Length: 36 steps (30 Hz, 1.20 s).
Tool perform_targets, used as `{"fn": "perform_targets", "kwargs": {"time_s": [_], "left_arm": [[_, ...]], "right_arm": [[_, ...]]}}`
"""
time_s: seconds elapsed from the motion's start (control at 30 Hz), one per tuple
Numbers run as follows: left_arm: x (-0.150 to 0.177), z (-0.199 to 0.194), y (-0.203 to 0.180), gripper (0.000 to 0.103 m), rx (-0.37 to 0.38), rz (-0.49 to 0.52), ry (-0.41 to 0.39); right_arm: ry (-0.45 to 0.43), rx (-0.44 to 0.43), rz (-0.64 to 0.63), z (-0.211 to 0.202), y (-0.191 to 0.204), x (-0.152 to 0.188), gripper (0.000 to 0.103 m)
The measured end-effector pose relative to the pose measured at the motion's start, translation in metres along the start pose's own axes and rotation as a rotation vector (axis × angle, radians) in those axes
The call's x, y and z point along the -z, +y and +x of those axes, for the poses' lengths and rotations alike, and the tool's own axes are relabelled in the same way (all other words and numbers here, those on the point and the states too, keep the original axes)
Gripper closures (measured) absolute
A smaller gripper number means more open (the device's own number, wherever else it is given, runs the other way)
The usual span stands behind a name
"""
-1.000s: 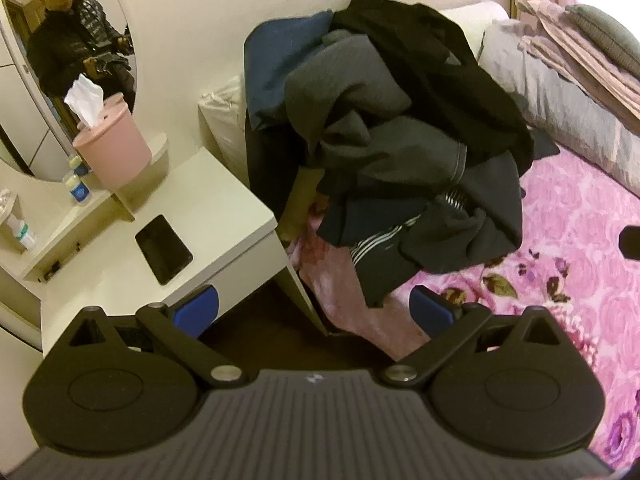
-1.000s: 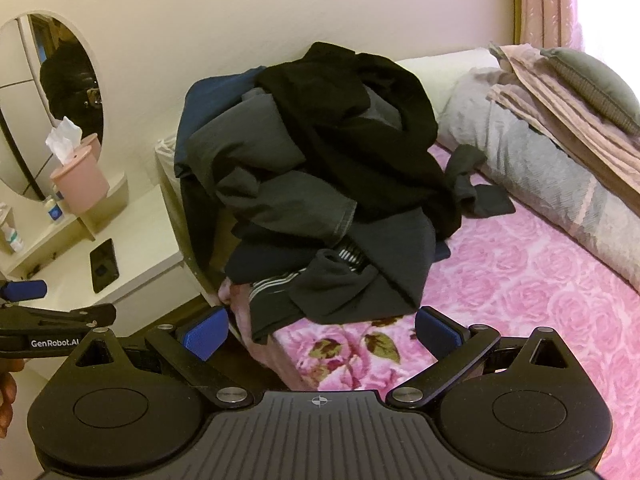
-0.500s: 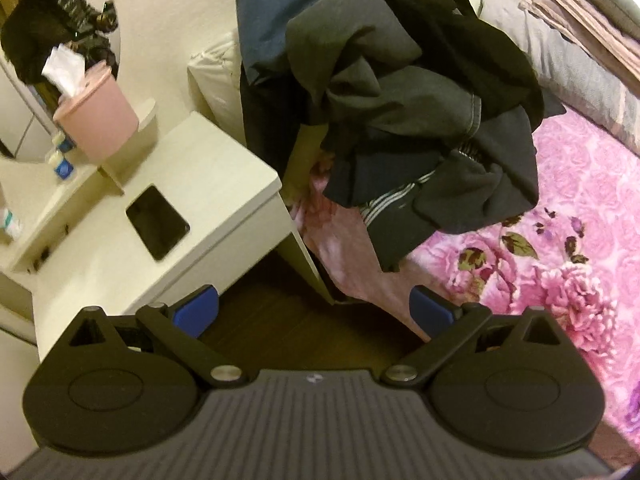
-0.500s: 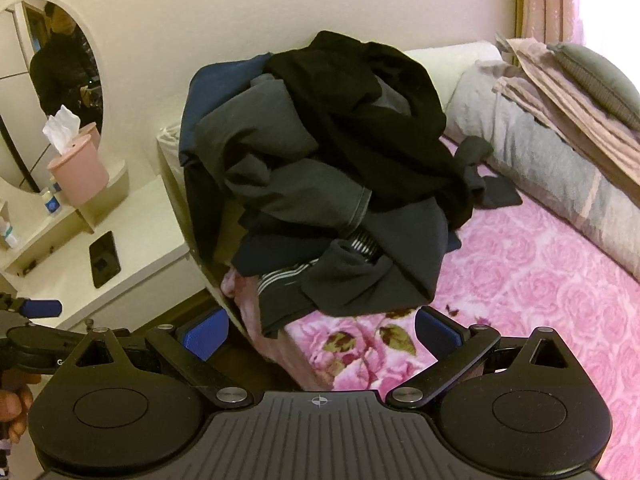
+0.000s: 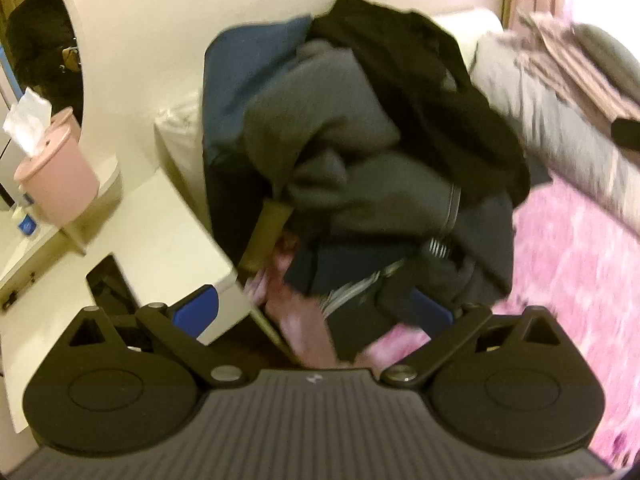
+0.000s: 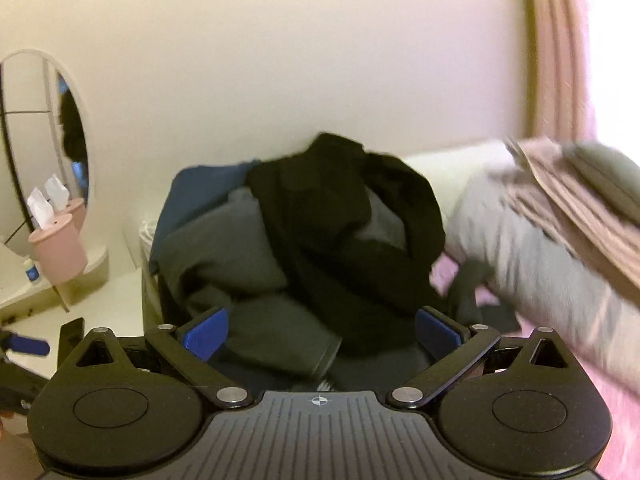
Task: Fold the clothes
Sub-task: 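Grasp the black garment on the heap with the right gripper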
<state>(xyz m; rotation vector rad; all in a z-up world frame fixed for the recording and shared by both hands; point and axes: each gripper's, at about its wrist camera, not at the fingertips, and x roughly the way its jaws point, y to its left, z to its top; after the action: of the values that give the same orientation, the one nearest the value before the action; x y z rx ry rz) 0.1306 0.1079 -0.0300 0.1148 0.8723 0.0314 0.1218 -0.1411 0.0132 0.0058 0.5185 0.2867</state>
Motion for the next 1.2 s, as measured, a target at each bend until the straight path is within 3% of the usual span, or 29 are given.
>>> {"fn": "perform_targets", "kwargs": {"time_s": [0.17,0.4,0.73,0.9,1.1,1.13,1.17,1.2], "left_arm": [[-0.043,0.008,-0.020,0.003,-0.011,0.037,-0.089],[-0.086,0.028,-0.028,0.003,-0.005,0.116,-0.265],[-0.187,0.120,-0.028,0.002,0.067,0.181,-0.237],[-0.225,0.167,-0.029,0.002,0.116,0.232,-0.254],[-0.243,0.197,-0.029,0.002,0.140,0.285,-0.285],[-0.244,0.200,-0.028,0.002,0.144,0.287,-0.291],[-0.244,0.203,-0.026,0.002,0.149,0.284,-0.292],[-0.245,0.208,-0.025,0.002,0.155,0.277,-0.288]], "right_arm": [[-0.024,-0.062,-0.044,0.032,-0.047,-0.038,0.001],[-0.038,-0.039,-0.019,0.092,-0.091,-0.087,0.001],[-0.045,0.036,-0.078,0.202,-0.097,-0.149,0.001],[0.011,0.032,-0.142,0.292,-0.098,-0.183,0.002],[0.083,-0.004,-0.240,0.407,-0.089,-0.216,0.002],[0.091,-0.015,-0.254,0.427,-0.087,-0.221,0.004],[0.107,-0.027,-0.271,0.448,-0.084,-0.226,0.021],[0.128,-0.039,-0.289,0.468,-0.081,-0.231,0.028]]}}
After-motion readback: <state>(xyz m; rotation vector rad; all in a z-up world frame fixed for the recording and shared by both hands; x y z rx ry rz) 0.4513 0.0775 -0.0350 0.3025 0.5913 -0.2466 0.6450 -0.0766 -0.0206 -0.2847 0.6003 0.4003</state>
